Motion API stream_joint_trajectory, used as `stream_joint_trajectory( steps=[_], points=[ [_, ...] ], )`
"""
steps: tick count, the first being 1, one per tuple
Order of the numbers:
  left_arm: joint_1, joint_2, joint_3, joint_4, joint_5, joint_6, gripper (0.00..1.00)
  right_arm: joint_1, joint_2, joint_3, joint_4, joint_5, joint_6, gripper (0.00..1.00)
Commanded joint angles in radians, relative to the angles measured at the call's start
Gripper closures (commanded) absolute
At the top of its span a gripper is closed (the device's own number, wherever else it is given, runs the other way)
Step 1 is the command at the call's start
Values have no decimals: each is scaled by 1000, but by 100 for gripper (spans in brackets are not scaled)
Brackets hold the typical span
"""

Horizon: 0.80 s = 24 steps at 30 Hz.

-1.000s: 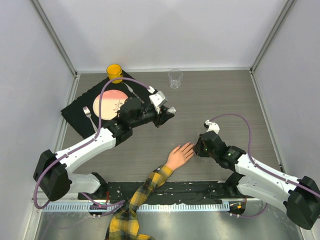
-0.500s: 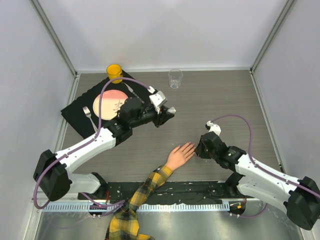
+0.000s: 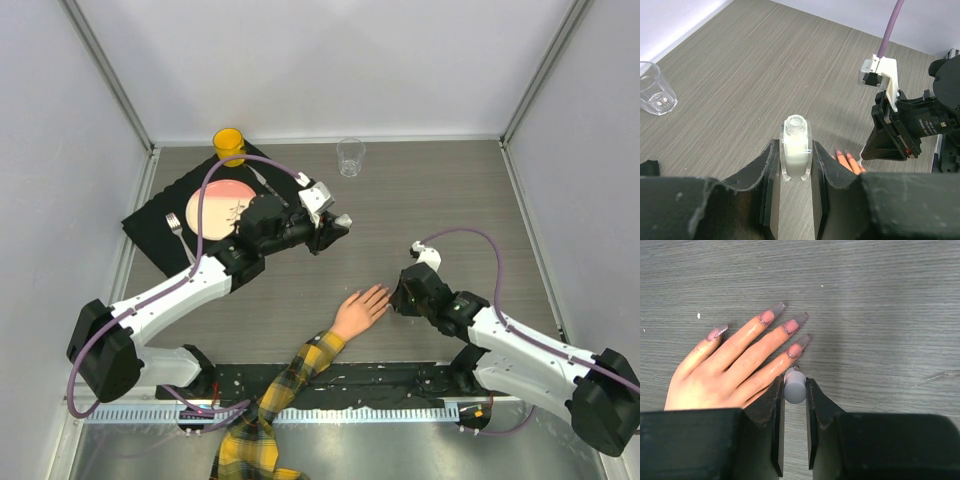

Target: Paint the nails

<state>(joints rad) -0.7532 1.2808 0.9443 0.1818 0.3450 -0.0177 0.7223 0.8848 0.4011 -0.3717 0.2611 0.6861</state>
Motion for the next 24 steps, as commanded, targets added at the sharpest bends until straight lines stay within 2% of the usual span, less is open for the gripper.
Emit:
stream_joint_trajectory(
  steps=[1,14,24],
  points=[
    [3,-6,44,36,17,10,100,-3,13,42,50,38,-25,99],
    [5,-8,44,35,18,13,100,-3,45,56,60,59,-46,99],
    [5,-11,44,33,15,12,100,-3,31,50,53,-5,-39,99]
  ],
)
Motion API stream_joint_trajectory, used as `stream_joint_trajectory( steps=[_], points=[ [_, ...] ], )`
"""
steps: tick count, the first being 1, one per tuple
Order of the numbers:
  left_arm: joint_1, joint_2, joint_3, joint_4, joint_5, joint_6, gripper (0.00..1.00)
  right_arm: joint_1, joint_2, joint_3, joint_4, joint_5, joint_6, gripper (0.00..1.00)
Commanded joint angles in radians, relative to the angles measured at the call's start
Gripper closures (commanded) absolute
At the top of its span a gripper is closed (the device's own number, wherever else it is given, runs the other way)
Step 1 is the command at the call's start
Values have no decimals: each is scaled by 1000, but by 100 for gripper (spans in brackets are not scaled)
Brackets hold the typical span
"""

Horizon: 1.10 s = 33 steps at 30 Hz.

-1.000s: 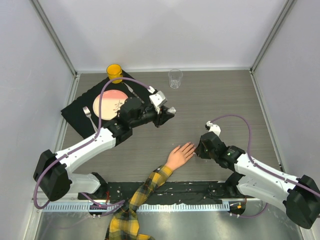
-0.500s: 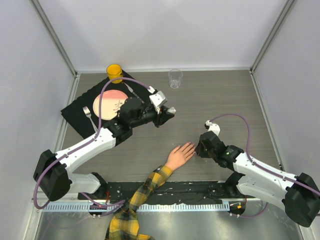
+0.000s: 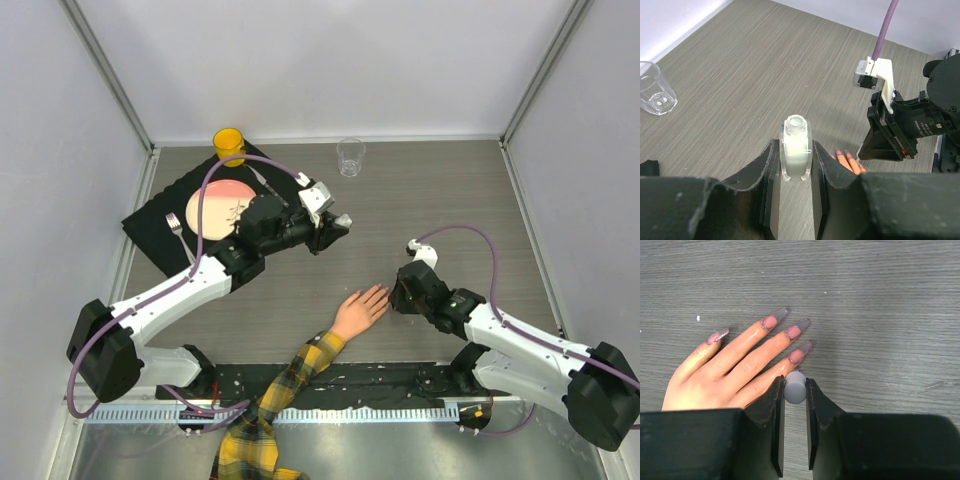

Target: Paint the nails

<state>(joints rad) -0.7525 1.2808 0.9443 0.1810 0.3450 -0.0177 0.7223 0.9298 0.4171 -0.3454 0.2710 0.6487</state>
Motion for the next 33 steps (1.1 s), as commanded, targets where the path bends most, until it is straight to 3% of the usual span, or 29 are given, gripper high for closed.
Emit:
stream_joint_trajectory(
  steps=[1,33],
  points=[
    [2,-11,44,34,18,12,100,-1,-16,34,23,-24,0,99],
    [2,-9,44,31,23,12,100,-1,-22,34,-37,40,62,99]
  ],
)
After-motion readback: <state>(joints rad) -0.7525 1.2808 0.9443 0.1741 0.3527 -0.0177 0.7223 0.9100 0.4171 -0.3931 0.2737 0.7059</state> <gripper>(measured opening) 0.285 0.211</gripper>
